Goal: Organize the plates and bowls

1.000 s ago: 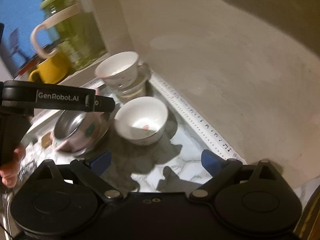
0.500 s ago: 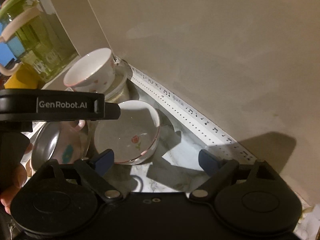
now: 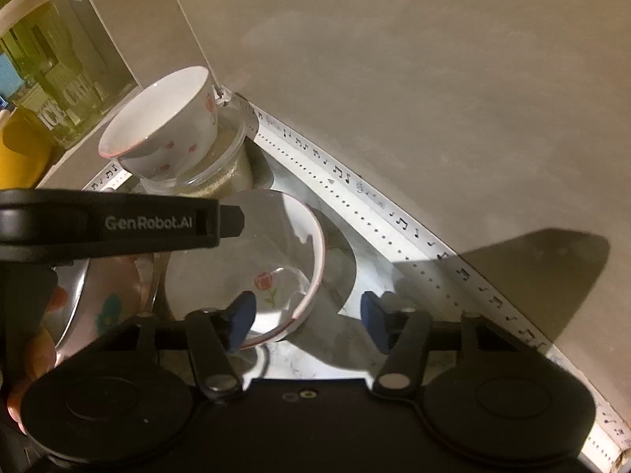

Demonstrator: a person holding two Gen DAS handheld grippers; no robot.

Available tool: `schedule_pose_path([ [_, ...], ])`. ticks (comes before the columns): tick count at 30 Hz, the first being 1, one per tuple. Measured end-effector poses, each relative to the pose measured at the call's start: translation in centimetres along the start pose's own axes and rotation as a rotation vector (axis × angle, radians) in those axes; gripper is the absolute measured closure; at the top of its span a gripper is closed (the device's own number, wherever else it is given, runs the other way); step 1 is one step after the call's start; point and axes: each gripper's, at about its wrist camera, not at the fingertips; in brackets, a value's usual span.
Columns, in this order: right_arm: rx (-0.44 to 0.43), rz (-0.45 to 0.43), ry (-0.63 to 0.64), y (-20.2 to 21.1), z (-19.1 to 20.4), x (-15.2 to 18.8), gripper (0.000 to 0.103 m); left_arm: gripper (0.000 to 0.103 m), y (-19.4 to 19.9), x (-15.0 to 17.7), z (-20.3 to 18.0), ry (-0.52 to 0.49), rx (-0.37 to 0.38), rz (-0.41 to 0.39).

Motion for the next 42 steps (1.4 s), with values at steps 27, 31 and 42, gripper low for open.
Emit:
schedule_pose_path([
  [27,0.055,0.031,0.020,-1.9,0.2,-1.2,0.090,0.086,-2.3,0.7,-0.1,0.001,-0.069,0.047],
  [31,0.067,0.044,0.036,-1.9,0.5,-1.2,0.091,0.087,-1.8,1.1,0.0,0.010,-0.062,0.060],
  [42,0.071,0.052,0.066,0.2,1.3,-1.3,0.092,0.089,0.9,2.1,0.0,0.046,-0.053,0.048],
])
Point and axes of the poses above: each gripper's, at about its wrist camera, not at the fingertips, and y roughly against the way its jaws point, z to its left, x to its underside, and after that the axes turned 15 degrees about -x, right-handed
